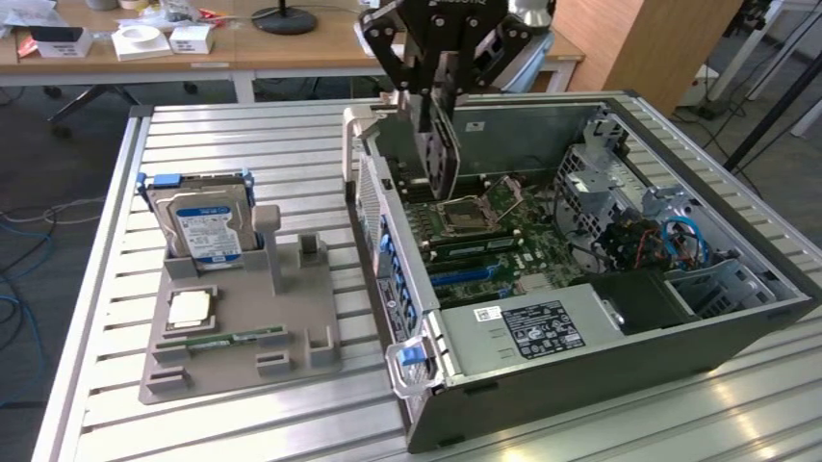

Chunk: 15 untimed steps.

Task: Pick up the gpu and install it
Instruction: 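Pick up the gpu and move the gpu toward the slot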

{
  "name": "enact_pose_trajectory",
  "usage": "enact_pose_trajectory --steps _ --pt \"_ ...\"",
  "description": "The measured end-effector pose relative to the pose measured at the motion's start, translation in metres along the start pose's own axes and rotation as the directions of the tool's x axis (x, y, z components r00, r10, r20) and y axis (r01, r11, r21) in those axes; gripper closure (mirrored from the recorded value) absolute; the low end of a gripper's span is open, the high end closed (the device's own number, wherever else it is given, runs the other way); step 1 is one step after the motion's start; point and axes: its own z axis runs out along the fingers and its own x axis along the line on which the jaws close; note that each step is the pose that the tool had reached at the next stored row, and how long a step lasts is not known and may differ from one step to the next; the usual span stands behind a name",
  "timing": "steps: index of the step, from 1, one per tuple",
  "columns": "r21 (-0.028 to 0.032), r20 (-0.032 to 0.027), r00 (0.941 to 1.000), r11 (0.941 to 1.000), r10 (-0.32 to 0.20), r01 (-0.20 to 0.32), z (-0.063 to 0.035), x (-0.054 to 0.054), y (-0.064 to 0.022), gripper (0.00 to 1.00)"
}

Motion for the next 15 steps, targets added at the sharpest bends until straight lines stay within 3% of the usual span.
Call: enact_pose_trajectory --steps 15 --pt "0.0000 0.0000 1.0000 1.0000 0.000 0.000 0.0009 -0.055 0.0030 0.74"
